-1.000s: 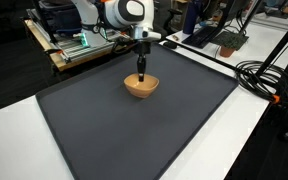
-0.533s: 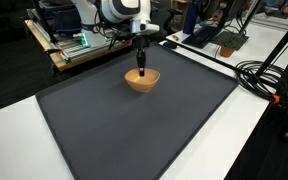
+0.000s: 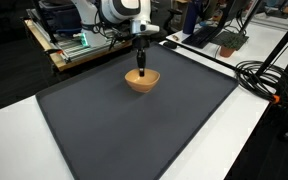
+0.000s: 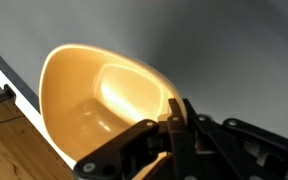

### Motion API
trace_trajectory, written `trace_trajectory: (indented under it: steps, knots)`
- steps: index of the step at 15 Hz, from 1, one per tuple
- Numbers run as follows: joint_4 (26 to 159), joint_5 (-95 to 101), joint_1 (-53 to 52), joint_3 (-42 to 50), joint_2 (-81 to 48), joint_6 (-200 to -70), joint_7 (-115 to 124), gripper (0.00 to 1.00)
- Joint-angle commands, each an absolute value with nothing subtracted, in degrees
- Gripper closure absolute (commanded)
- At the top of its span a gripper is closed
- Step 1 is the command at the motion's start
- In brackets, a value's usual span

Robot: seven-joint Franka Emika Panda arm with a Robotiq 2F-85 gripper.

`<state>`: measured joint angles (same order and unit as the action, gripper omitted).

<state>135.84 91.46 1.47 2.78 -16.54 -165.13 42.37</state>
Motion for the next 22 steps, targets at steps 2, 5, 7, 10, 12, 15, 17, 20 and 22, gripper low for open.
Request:
trace_trajectory:
  steps: [2, 5, 7, 10, 12, 15, 17, 20, 22]
  knots:
    - [135.84, 91.46, 1.47, 2.78, -16.54, -165.13, 42.37, 0.95]
    - [135.84, 91.46, 1.47, 2.78, -16.54, -165.13, 42.37, 0.95]
    - [135.84, 91.46, 1.47, 2.78, -16.54, -165.13, 42.37, 0.95]
    - [135.84, 91.46, 1.47, 2.78, -16.54, -165.13, 42.37, 0.95]
    - [135.84, 91.46, 1.47, 2.78, -16.54, -165.13, 42.37, 0.95]
    - [135.84, 91.46, 1.47, 2.78, -16.54, -165.13, 42.37, 0.95]
    - [135.75, 91.26, 1.48, 2.79, -16.8, -165.02, 41.75, 0.99]
    - [133.92, 92.13, 2.38, 3.13, -19.07, -167.41, 42.22, 0.99]
    - [133.12, 91.67, 2.95, 3.26, -20.62, -168.49, 41.63, 0.99]
